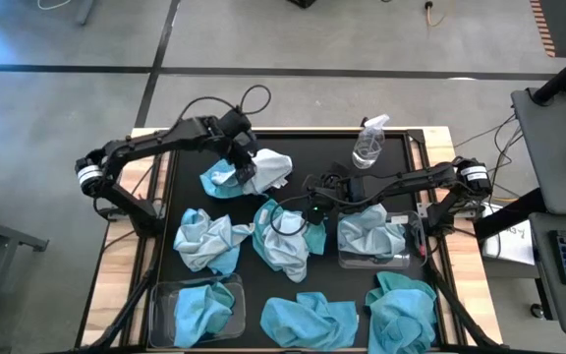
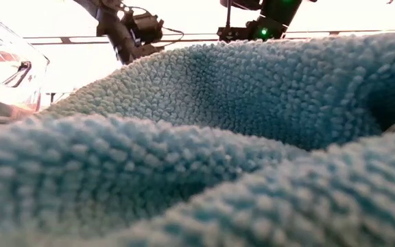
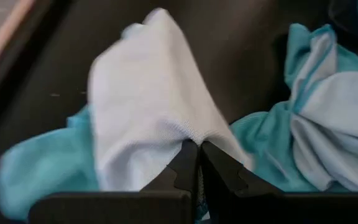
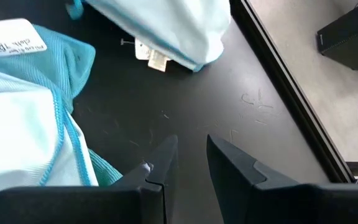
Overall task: Sort microfiber towel by color & place in baskets
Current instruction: Put the light blue microfiber towel into the right transparent bin
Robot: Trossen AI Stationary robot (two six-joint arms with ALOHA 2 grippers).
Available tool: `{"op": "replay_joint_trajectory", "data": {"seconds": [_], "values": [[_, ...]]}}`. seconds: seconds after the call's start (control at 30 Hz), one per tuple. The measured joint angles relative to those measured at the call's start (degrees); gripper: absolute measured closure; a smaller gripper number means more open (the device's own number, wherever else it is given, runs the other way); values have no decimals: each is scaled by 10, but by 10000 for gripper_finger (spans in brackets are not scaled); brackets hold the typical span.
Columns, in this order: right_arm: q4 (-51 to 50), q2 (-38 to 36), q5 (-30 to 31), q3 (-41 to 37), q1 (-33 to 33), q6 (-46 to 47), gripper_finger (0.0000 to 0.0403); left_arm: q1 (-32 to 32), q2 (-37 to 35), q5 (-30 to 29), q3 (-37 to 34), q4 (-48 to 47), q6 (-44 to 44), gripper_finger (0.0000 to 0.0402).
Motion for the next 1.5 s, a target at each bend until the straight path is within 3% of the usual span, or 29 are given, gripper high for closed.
{"op": "replay_joint_trajectory", "data": {"seconds": [0.13, 0.4, 0.67, 0.93, 1.23, 1.5], "values": [[0, 0, 0, -14, 0, 0, 321, 0, 0, -43, 63, -63, 7, 402], [19, 0, 1, -42, 0, 21, 321, -17, 0, -16, 172, -109, -8, 401], [232, 0, 7, -43, 0, -77, 321, -62, -1, 4, 238, -114, -8, 401], [416, 0, 6, -43, 0, -179, 321, -92, -2, 5, 262, -152, -6, 401], [427, 0, 6, -43, 0, -199, 321, -101, -2, 14, 253, -229, -10, 401], [428, 0, 5, -43, 0, -219, 321, -138, -2, 52, 253, -222, -10, 401]]}}
